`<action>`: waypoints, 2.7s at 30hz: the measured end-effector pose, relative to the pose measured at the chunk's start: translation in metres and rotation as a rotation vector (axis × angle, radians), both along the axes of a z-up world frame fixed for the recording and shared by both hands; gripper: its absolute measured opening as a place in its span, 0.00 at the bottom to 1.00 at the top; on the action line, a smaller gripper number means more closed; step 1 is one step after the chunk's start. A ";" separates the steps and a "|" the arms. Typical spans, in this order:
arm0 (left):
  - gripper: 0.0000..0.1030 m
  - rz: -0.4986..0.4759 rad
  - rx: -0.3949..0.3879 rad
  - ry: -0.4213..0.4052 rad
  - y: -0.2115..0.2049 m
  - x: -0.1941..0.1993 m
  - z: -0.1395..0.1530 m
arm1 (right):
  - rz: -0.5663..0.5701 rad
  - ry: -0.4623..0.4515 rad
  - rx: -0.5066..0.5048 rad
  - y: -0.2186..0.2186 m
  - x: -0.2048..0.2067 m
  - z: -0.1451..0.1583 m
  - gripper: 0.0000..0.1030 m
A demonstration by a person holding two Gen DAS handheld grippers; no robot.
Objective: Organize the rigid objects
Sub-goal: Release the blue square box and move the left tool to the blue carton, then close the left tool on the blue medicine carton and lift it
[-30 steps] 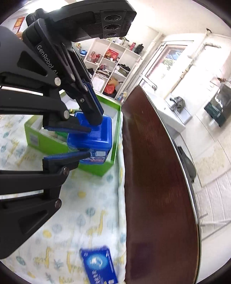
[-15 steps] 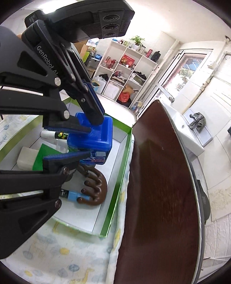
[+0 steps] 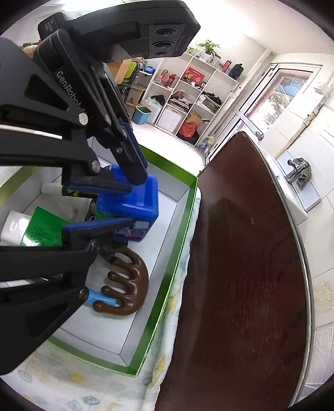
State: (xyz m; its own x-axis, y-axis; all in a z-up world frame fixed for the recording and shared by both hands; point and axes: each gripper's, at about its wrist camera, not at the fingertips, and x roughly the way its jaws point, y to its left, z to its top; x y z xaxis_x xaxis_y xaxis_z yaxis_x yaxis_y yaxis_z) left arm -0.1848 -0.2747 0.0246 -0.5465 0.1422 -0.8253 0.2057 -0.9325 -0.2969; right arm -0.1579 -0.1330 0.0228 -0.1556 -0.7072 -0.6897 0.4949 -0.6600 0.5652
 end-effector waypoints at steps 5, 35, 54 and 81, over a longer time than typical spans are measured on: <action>0.16 0.011 -0.038 -0.024 0.004 0.002 -0.004 | 0.006 0.064 0.041 0.003 0.011 0.009 0.18; 0.33 -0.301 -0.214 0.011 0.262 -0.008 0.040 | -0.389 0.152 -0.026 0.302 0.037 0.046 0.22; 0.33 -0.298 -0.131 -0.145 0.348 -0.053 -0.042 | -0.555 0.002 0.078 0.410 -0.020 -0.043 0.30; 0.33 -0.232 -0.029 -0.192 0.347 -0.069 -0.071 | -0.490 -0.091 0.132 0.390 -0.019 -0.063 0.30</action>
